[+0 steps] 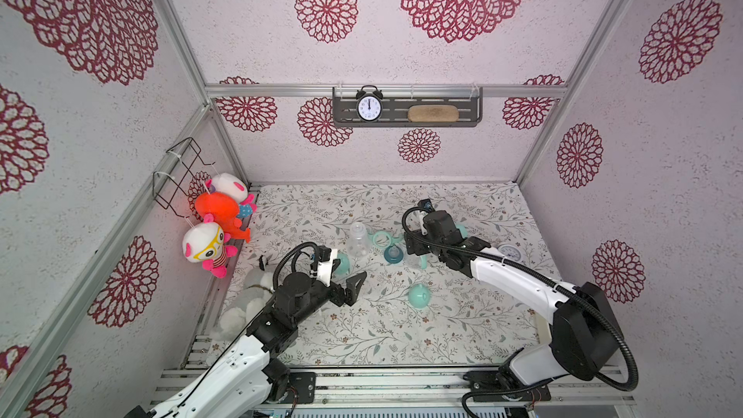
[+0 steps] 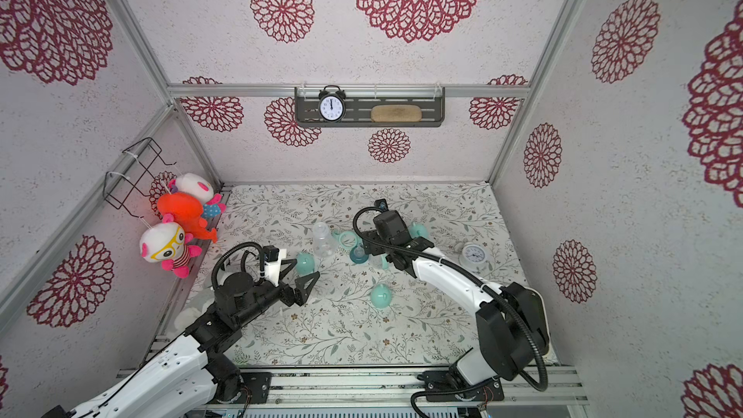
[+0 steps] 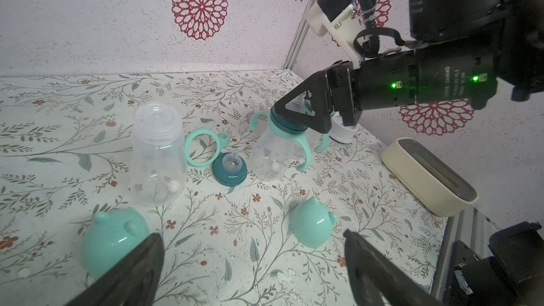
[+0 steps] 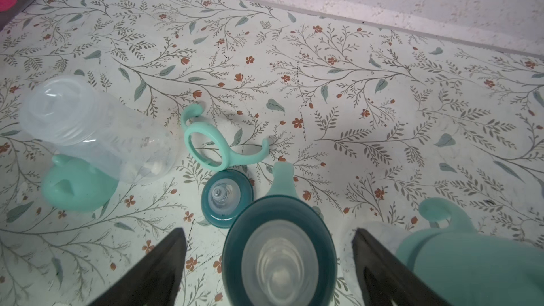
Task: Assemble the baby bottles
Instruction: Place the baby bottle at the center of the board, then pick up the lid from the center of the board.
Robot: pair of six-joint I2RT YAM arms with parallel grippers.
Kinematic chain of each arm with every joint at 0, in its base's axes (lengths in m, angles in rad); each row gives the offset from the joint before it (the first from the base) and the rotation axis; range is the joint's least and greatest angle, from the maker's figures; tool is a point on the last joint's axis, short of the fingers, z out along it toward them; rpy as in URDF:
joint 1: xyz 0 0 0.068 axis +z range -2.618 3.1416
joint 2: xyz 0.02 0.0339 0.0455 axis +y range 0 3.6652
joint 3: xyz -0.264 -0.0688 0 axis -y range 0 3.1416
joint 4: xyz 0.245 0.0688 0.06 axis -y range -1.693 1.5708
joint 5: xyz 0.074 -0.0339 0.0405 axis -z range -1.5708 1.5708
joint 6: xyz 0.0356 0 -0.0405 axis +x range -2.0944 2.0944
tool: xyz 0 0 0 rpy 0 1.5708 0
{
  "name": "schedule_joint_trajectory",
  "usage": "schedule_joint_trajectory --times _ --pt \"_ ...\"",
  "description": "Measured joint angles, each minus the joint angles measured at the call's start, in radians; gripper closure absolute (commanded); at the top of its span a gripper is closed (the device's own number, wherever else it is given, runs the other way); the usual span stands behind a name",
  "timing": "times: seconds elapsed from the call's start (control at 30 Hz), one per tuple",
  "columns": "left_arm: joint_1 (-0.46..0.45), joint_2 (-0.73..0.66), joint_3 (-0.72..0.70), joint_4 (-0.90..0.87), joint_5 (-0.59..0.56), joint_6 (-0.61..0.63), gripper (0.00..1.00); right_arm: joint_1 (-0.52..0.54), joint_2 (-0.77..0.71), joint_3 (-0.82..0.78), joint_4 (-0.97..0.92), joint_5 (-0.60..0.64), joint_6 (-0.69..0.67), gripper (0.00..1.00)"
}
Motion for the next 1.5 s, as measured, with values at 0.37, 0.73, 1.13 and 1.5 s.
schedule_joint_trajectory --times 0.37,0.73,1.13,1.5 --pt "0.013 0.021 0.0 -0.009 0.015 0.018 0.02 0.065 -0.182 0.013 -0.264 -0.1 -0.005 0.11" --pt "0.017 0.034 0.006 -0.021 0.035 0.02 0.02 0.169 -0.285 -0.154 -0.349 -0.098 0.075 0.11" --pt "0.018 0.043 0.01 -0.022 0.05 0.019 0.02 0.188 -0.326 -0.42 -0.177 -0.081 0.187 0.13" --pt "0.018 0.027 0.014 -0.041 0.053 0.019 0.02 0.189 -0.225 -0.532 0.069 -0.07 0.238 0.14"
